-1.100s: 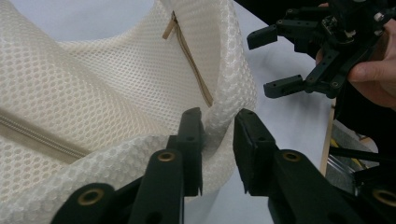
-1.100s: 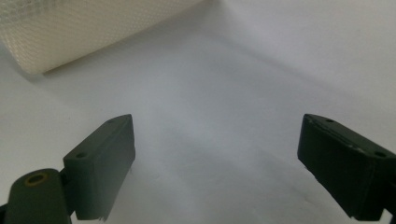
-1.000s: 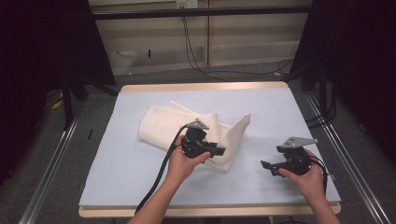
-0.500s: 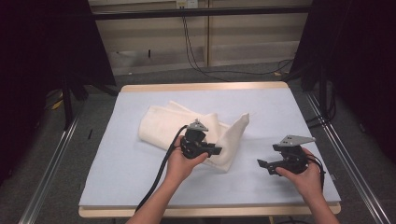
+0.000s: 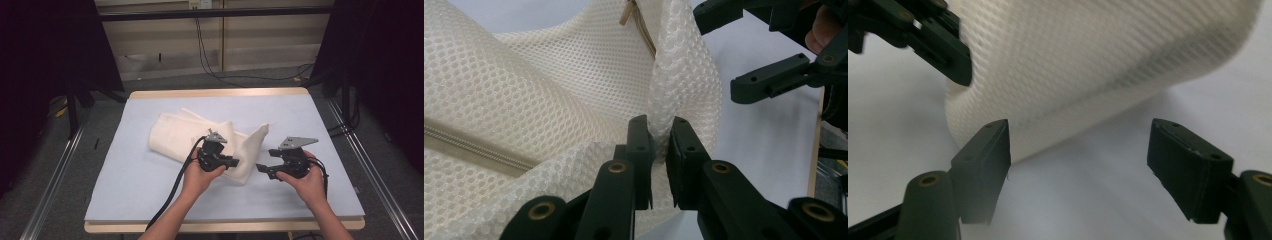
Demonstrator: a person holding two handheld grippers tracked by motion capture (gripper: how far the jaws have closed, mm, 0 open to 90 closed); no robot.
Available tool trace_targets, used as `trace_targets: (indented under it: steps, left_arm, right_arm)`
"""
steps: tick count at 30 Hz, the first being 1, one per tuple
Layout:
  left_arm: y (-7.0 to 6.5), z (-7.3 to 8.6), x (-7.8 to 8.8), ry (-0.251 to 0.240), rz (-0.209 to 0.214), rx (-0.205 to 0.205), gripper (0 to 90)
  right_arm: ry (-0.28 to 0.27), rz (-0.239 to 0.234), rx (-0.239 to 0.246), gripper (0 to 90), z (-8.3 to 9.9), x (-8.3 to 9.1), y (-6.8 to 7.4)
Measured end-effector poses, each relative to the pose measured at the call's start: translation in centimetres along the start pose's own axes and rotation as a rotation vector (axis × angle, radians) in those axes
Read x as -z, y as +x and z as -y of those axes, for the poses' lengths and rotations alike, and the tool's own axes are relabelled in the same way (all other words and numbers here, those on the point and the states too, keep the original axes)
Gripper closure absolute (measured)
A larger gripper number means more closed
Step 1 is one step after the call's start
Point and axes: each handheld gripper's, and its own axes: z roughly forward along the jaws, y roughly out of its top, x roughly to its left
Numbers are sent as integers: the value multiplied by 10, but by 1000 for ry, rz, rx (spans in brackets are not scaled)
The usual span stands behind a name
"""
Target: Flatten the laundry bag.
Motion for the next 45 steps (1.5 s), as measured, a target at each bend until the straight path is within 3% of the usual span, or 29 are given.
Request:
trace_targets:
  steps: [6,8,9,11,12,13,14,15,16,17,23,26,32,38,40,41,43,45]
  left_arm:
    - [0,-1,-2,7,2,-13,813]
    - [-1,-2,-2,5,8,-7,790]
    - [-1,-2,-2,10,12,-7,790]
    - [-2,-3,-2,32,5,-18,725]
    - [-2,-3,0,27,-4,-11,719]
    - [-2,-3,0,27,-4,-11,709]
    - [0,-4,1,30,-5,-9,677]
    - [0,-4,3,29,0,-3,677]
    - [1,-4,4,26,1,4,583]
    - [3,-4,9,22,-2,6,556]
    - [12,-1,27,5,-40,30,433]
    - [23,2,41,-5,-69,48,414]
    - [36,6,55,-26,-104,80,398]
    - [44,11,55,8,-161,76,384]
    - [50,16,55,13,-167,85,383]
    - [56,21,54,26,-200,94,383]
    - [60,25,53,25,-201,105,383]
    - [66,30,52,51,-231,99,383]
  right_arm:
    - [-1,-37,14,271,-9,-8,13]
    - [2,-42,39,388,-13,-11,16]
    - [2,-42,39,388,-13,-11,16]
    - [12,-66,53,484,-15,-15,16]
    - [23,-77,66,606,-17,-18,19]
    - [23,-77,66,606,-17,-18,19]
    - [26,-96,58,741,-18,-20,20]
    - [26,-96,58,741,-18,-20,20]
    - [42,-107,65,877,-20,-22,20]
    - [51,-95,69,894,-20,-23,21]
    - [75,-91,26,900,-16,-20,14]
    - [68,-83,4,900,-10,-10,7]
    - [89,-70,-32,900,5,-1,-2]
    - [107,-59,-45,900,14,3,-8]
    - [112,-66,-54,900,21,7,-11]
    - [114,-68,-57,900,23,8,-11]
    - [115,-65,-60,900,26,9,-11]
    - [116,-65,-65,900,30,11,-11]
